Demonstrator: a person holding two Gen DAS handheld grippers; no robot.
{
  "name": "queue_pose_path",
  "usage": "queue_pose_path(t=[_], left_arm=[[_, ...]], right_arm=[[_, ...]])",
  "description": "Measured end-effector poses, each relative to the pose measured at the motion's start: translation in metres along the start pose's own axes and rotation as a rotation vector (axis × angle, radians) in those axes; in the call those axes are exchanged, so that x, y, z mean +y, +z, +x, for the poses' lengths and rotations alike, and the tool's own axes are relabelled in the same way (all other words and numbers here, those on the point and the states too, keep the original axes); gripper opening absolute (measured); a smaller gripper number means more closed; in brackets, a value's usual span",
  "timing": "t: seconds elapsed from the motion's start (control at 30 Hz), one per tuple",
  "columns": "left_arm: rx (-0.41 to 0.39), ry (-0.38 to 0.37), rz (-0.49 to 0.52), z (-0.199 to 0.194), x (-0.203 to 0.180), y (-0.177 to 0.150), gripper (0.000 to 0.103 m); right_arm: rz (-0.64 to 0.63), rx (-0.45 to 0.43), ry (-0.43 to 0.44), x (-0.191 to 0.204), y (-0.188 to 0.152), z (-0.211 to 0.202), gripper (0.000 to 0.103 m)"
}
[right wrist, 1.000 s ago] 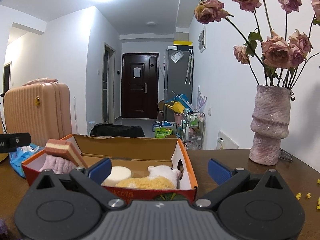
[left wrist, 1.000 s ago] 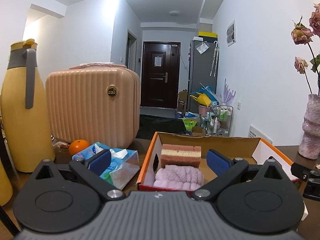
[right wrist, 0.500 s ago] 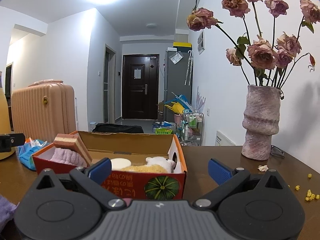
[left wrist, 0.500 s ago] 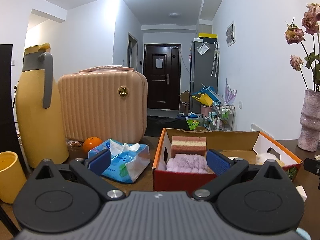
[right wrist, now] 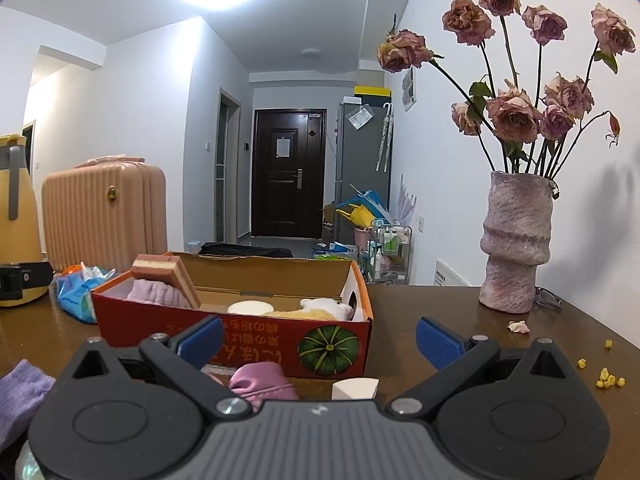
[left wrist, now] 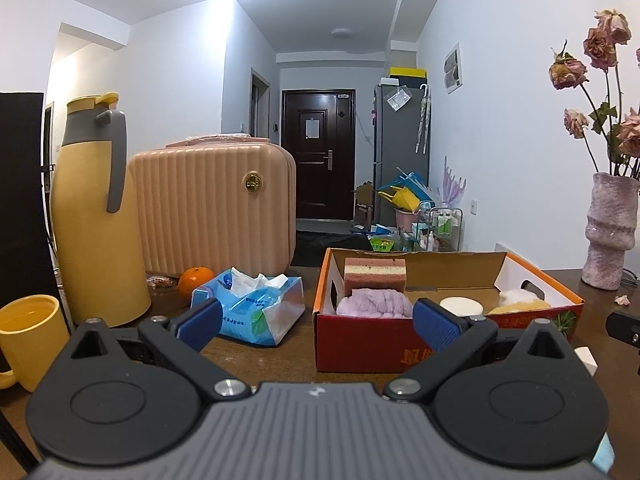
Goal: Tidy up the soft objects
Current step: 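Withdraw both grippers from the box back toward the remaining items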
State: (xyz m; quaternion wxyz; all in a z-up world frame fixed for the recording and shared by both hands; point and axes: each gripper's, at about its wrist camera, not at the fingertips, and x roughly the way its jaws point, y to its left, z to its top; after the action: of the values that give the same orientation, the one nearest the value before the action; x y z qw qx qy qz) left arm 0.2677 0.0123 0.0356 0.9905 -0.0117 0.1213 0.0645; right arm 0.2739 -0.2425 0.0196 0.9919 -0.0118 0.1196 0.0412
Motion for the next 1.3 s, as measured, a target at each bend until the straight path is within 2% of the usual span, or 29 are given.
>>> queue_pose_path(t=[0.83,1.3], left_arm=[[0.024,-0.031,-0.014,-0.043,0.012,-0.014,0.103],[0.047,-0.052,0.0,-0.053,0.009,-0.023,0.103]], right_arm=[[-0.014,-0.008,0.035,0.01,-0.015,-0.051,0.103],[-0.038,0.012,0.077,0.02,-0.021,-0.06,0.103]])
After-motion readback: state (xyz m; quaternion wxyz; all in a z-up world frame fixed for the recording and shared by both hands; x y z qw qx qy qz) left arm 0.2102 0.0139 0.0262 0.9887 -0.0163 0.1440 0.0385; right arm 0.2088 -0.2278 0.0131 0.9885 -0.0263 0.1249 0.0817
